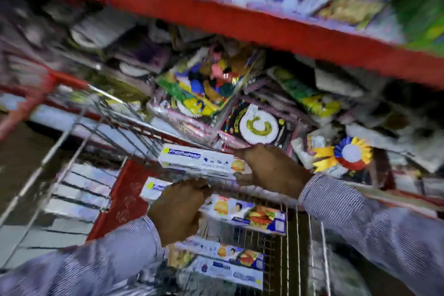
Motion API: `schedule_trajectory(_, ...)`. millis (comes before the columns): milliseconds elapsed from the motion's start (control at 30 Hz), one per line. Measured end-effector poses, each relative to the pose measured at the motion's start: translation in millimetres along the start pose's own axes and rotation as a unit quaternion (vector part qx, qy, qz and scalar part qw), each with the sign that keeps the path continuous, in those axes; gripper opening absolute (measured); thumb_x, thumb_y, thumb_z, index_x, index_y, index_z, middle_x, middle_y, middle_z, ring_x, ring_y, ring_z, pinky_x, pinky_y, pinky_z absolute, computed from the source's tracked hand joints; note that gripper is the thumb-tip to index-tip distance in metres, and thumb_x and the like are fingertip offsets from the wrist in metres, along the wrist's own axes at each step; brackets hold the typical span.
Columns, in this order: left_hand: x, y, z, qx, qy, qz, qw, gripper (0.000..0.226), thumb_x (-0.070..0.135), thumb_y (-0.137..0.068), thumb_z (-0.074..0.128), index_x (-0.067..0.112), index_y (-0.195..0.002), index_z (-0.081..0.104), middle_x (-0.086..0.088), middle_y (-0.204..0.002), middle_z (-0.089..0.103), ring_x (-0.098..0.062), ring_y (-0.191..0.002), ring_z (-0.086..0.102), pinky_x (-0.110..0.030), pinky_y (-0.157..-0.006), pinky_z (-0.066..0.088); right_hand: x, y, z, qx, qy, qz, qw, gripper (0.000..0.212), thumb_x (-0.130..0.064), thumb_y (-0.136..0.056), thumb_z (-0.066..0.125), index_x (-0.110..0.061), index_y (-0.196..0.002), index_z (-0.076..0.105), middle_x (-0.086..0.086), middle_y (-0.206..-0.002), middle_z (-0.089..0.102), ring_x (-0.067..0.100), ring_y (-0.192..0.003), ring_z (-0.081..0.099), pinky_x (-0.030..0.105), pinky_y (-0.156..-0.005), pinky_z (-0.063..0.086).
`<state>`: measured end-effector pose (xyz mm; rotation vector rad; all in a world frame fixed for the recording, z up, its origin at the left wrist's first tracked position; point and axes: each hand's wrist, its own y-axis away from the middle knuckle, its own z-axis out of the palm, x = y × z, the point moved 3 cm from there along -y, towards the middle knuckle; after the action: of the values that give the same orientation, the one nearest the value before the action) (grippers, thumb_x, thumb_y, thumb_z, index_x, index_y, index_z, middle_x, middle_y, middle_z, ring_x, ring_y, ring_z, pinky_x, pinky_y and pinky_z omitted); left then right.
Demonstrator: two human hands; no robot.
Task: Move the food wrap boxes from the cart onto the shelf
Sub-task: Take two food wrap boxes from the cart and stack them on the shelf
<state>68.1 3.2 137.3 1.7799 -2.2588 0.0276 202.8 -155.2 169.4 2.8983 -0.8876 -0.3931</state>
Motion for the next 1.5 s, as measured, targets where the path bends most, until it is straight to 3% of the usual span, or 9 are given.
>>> schedule_trajectory(100,9,2,-88,0.064,0.006,0.002,0.998,0.067,0.027,-0.056,0.068,0.027,-0.123,0.061,0.000,-0.116,0.070,-0.025,-0.104,0.068,-0.033,-0.081,0.059,-11,1,-87,0.043,0.010,-0.006,0.999,0.052,-0.060,-0.083,0.058,-0.024,-0.120,0.060,0.013,-0.098,0.070,0.035,-0.091,0.064,0.033,-0.066,0.041)
schedule_trajectory(200,22,-4,-181,0.123,-0.021,0.011,0.992,0.065,0.032,-0.061,0.069,0.037,-0.124,0.056,0.005,-0.120,0.070,-0.023,-0.109,0.066,-0.038,-0.084,0.058,-27,7,-180,0.085,0.045,-0.008,0.995,0.050,-0.059,-0.079,0.060,-0.027,-0.117,0.061,0.006,-0.107,0.072,0.031,-0.094,0.065,0.037,-0.074,0.053)
schedule_trajectory(333,24,-22,-266,0.145,-0.053,0.015,0.988,0.069,0.043,-0.063,0.059,0.045,-0.131,0.046,0.011,-0.127,0.065,-0.019,-0.118,0.060,-0.037,-0.091,0.053,-35,17,-280,0.146,0.046,0.016,0.988,0.033,-0.048,-0.081,0.065,-0.024,-0.105,0.066,-0.002,-0.083,0.068,0.023,-0.077,0.061,0.037,-0.070,0.053)
schedule_trajectory(567,33,-65,-369,0.187,-0.003,0.003,0.982,0.062,0.031,-0.067,0.072,0.044,-0.125,0.057,0.015,-0.131,0.063,-0.013,-0.122,0.056,-0.031,-0.099,0.048,1,9,-385,0.221,0.056,0.067,0.971,0.033,-0.045,-0.083,0.066,-0.018,-0.102,0.066,0.003,-0.082,0.068,0.022,-0.073,0.062,0.036,-0.071,0.054)
schedule_trajectory(733,28,-108,-395,0.166,0.000,0.002,0.986,0.054,0.030,-0.071,0.075,0.036,-0.124,0.063,0.009,-0.129,0.066,-0.017,-0.120,0.059,-0.034,-0.097,0.051,52,-28,-403,0.215,0.032,0.092,0.972,0.031,-0.038,-0.087,0.061,-0.010,-0.074,0.055,0.014,-0.074,0.064,0.031,-0.066,0.061,0.040,-0.061,0.048)
schedule_trajectory(933,8,-152,-394,0.132,0.003,-0.003,0.991,0.057,0.034,-0.078,0.079,0.033,-0.131,0.059,0.008,-0.141,0.057,-0.018,-0.129,0.053,-0.038,-0.103,0.049,104,-80,-384,0.153,-0.016,0.139,0.978,0.037,-0.015,-0.093,0.054,0.018,-0.109,0.054,0.041,-0.116,0.056,0.057,-0.102,0.057,0.058,-0.080,0.053)
schedule_trajectory(1133,-8,-177,-385,0.121,0.026,-0.002,0.992,0.057,0.033,-0.077,0.080,0.033,-0.130,0.059,0.007,-0.141,0.058,-0.018,-0.128,0.053,-0.037,-0.104,0.047,120,-90,-369,0.198,0.016,0.134,0.971,0.037,-0.029,-0.085,0.062,0.005,-0.099,0.065,0.032,-0.118,0.062,0.044,-0.109,0.061,0.049,-0.086,0.056)
schedule_trajectory(1333,-19,-200,-389,0.137,0.042,-0.012,0.990,0.057,0.034,-0.075,0.081,0.036,-0.128,0.059,0.005,-0.141,0.056,-0.019,-0.129,0.052,-0.039,-0.105,0.048,117,-77,-383,0.240,0.032,0.128,0.962,0.023,-0.042,-0.087,0.067,-0.024,-0.095,0.080,-0.003,-0.102,0.078,0.014,-0.093,0.069,0.022,-0.079,0.051)
schedule_trajectory(1500,-10,-224,-399,0.152,0.048,0.001,0.987,0.055,0.024,-0.080,0.078,0.028,-0.131,0.059,0.002,-0.141,0.057,-0.021,-0.128,0.053,-0.039,-0.104,0.049,121,-64,-393,0.237,0.008,0.132,0.962,0.022,-0.035,-0.087,0.071,-0.020,-0.099,0.081,-0.003,-0.104,0.079,0.012,-0.092,0.072,0.017,-0.080,0.047)
